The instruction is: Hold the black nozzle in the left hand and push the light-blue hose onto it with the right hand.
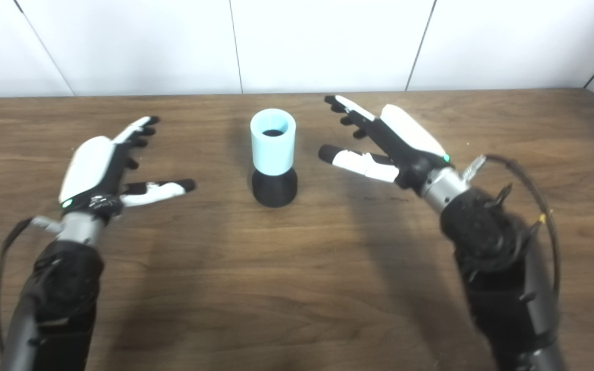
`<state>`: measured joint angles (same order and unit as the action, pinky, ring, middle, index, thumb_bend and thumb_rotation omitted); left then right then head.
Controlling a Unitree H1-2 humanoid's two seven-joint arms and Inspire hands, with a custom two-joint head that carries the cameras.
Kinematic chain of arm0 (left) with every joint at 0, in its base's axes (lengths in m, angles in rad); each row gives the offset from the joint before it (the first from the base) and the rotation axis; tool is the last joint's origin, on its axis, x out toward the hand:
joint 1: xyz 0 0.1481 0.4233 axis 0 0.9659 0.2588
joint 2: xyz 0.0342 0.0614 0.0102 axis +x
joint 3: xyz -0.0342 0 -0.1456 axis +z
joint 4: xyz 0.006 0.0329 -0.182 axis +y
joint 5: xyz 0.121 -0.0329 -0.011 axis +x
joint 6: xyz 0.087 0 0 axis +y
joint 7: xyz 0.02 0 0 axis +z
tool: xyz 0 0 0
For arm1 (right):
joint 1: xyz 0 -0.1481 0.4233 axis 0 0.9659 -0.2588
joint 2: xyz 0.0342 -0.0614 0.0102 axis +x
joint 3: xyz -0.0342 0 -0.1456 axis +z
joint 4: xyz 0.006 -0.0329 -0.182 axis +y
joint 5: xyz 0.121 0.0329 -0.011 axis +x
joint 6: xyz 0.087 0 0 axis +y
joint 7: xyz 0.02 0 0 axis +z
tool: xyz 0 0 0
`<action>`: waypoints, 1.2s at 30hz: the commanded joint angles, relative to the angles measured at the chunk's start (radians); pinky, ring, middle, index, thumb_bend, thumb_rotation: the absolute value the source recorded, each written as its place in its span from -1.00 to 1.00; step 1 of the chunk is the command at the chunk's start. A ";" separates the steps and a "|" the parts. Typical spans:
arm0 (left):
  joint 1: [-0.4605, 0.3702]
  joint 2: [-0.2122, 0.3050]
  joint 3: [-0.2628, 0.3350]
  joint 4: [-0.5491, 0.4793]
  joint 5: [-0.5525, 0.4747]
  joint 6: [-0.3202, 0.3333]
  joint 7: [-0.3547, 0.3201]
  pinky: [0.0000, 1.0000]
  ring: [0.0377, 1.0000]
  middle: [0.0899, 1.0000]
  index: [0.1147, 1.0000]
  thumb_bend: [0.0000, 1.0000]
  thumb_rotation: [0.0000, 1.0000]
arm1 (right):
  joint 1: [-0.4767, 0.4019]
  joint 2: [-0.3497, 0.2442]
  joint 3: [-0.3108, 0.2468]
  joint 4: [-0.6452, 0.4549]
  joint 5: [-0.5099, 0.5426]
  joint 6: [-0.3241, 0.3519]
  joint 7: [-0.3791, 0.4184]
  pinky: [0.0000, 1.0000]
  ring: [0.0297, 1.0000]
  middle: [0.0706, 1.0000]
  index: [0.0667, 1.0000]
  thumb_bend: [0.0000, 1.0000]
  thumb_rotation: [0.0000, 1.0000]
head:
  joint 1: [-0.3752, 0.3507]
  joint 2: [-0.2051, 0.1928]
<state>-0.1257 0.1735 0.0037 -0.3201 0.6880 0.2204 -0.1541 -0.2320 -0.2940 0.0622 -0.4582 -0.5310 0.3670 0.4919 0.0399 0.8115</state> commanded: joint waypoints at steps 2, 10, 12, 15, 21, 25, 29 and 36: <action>0.026 -0.025 0.047 -0.050 -0.123 -0.047 0.069 0.28 0.51 0.61 0.69 0.63 -0.11 | 0.007 0.031 -0.035 0.013 0.044 -0.017 -0.093 0.58 0.72 0.80 0.91 0.09 1.00 | -0.001 -0.001; 0.129 -0.066 0.085 -0.068 -0.249 -0.113 0.156 0.23 0.44 0.53 0.55 0.03 0.00 | 0.095 0.148 -0.086 0.076 0.231 -0.035 -0.198 0.53 0.77 0.85 0.92 0.09 1.00 | -0.016 -0.007; 0.148 -0.066 0.069 -0.091 -0.256 -0.079 0.135 0.30 0.51 0.58 0.60 -0.15 0.16 | 0.101 0.162 -0.091 0.097 0.263 -0.040 -0.217 0.56 0.81 0.87 0.92 0.07 1.00 | -0.020 -0.009; 0.176 -0.081 0.060 -0.109 -0.333 -0.034 0.106 0.46 0.65 0.69 0.73 -0.33 0.42 | 0.112 0.178 -0.098 0.127 0.303 -0.036 -0.239 0.63 0.87 0.89 0.95 0.07 1.00 | -0.019 -0.014; 0.160 -0.096 0.091 0.013 -0.486 -0.103 0.123 0.67 0.76 0.80 0.83 -0.12 0.64 | 0.144 0.164 -0.091 0.200 0.362 -0.099 -0.263 0.73 0.88 0.90 0.94 -0.01 1.00 | -0.009 -0.031; 0.133 -0.113 0.124 0.087 -0.577 -0.123 0.136 0.61 0.65 0.71 0.87 -0.05 0.57 | 0.138 0.166 -0.101 0.294 0.386 -0.204 -0.311 0.66 0.83 0.85 0.93 -0.03 1.00 | -0.019 -0.057; 0.116 -0.120 0.110 0.134 -0.562 -0.154 0.167 0.51 0.57 0.66 0.84 -0.07 0.46 | 0.118 0.189 -0.131 0.368 0.468 -0.246 -0.341 0.59 0.78 0.81 0.92 -0.08 1.00 | -0.007 -0.077; 0.108 -0.109 0.091 0.189 -0.548 -0.212 0.196 0.59 0.60 0.66 0.80 -0.23 0.40 | 0.103 0.190 -0.142 0.455 0.479 -0.375 -0.406 0.48 0.66 0.69 0.89 -0.21 1.00 | 0.021 -0.117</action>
<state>0.0082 0.0593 0.1025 -0.1337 0.1323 0.0267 0.0356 -0.1113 -0.0979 -0.0690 -0.0088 -0.0569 0.0297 0.1120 0.0598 0.6935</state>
